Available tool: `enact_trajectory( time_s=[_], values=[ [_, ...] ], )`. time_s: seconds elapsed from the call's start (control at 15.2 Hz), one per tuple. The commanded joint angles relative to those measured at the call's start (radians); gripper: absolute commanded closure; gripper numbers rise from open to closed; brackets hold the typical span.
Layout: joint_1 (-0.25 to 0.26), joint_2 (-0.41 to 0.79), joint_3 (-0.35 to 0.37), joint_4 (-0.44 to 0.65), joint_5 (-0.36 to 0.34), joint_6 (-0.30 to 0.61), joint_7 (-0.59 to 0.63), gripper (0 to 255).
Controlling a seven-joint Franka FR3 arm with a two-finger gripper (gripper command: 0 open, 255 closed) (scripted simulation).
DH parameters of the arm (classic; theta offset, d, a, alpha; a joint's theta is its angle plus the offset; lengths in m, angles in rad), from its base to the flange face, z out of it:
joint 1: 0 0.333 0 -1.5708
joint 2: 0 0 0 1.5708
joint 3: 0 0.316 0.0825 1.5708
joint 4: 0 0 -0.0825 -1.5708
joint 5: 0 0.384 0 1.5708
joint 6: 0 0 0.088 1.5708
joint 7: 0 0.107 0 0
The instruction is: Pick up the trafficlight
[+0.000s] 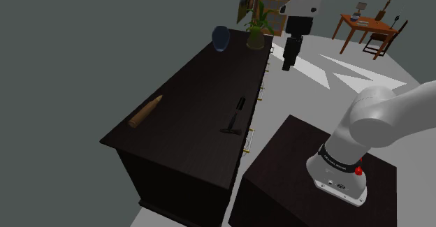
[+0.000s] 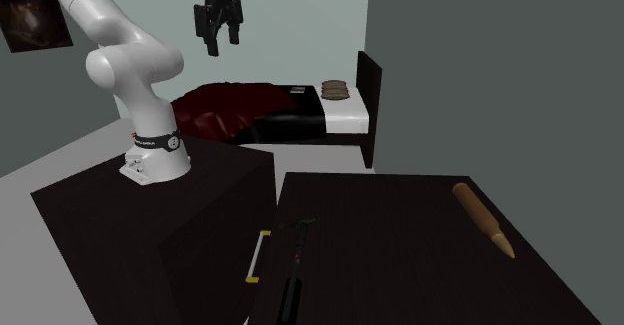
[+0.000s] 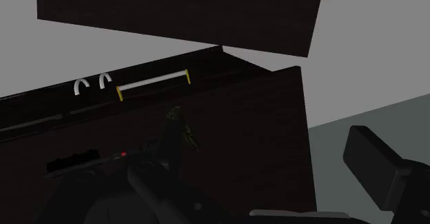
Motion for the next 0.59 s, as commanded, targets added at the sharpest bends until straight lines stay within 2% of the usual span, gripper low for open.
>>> enact_trajectory(
  time_s=[0.0, 0.53],
  values=[
    [0.000, 0.000, 0.000, 0.000, 0.000, 0.000, 0.000, 0],
    [-0.043, 0.179, 0.070, -0.107, -0.001, 0.324, 0.154, 0]
  ],
)
